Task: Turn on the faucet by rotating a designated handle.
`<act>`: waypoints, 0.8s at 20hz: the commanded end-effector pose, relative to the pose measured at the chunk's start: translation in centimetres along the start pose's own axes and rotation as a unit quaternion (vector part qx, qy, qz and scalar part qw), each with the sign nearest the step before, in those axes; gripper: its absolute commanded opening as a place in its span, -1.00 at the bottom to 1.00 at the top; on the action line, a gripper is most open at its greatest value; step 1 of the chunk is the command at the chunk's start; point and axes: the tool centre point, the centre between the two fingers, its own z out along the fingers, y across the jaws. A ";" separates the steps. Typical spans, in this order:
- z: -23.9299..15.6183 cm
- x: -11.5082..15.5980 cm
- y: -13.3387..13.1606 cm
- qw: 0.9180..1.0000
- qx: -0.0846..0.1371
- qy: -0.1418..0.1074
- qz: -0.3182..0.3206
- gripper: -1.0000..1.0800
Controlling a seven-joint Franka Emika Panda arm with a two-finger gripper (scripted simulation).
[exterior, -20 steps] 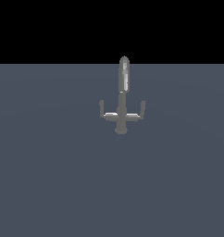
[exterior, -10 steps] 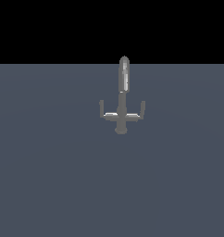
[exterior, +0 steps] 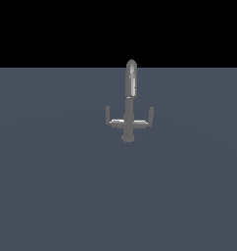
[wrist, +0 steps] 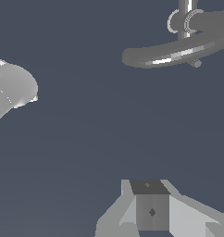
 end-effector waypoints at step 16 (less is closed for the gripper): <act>0.5 5.0 6.0 0.954 0.011 -0.127 -0.271 -1.00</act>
